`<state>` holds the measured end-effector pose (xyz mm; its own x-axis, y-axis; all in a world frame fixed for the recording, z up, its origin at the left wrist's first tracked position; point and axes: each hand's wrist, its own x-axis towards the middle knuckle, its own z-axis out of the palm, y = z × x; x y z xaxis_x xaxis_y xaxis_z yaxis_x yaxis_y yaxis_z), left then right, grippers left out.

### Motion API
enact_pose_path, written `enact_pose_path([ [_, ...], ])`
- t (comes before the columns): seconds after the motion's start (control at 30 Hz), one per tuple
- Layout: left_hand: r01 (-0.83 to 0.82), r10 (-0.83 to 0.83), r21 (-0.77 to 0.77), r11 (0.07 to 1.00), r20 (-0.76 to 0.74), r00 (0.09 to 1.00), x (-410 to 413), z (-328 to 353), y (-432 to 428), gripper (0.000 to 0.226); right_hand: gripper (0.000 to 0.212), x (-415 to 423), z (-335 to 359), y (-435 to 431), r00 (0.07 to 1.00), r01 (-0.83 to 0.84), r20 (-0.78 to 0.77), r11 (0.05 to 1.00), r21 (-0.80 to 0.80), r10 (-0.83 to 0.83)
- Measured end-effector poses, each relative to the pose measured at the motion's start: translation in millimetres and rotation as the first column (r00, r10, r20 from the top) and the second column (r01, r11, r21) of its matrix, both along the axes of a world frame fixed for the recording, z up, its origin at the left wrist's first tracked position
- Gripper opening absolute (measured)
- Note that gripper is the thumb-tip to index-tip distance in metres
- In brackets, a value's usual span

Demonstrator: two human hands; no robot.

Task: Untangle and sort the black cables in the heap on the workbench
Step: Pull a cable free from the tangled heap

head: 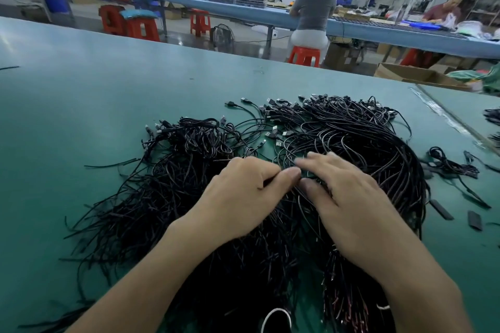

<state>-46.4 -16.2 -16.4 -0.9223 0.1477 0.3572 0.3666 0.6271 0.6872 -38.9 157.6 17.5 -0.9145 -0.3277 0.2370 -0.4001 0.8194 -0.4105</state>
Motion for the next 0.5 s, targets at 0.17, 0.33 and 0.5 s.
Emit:
enact_pose_path([
  [0.17, 0.116, -0.372, 0.568, 0.815, 0.358, 0.857, 4.8, 19.4, -9.8, 0.057, 0.03, -7.8, -9.5, -0.6, 0.998, -0.063, -0.008, 0.927, -0.369, 0.064],
  [0.33, 0.132, -0.788, 0.922, 0.365, 0.23, 0.571, 13.5, 34.4, -7.8, 0.047, 0.036, -3.8, -9.9, -13.8, 0.968, -0.096, 0.132, 0.797, -0.596, 0.215],
  [0.5, -0.015, -0.571, 0.992, 0.123, 0.083, 0.817, 5.2, 30.8, 0.5, 0.047, 0.02, 1.3, -14.8, -21.5, 0.907, -0.193, 0.277, 0.897, -0.397, 0.318],
])
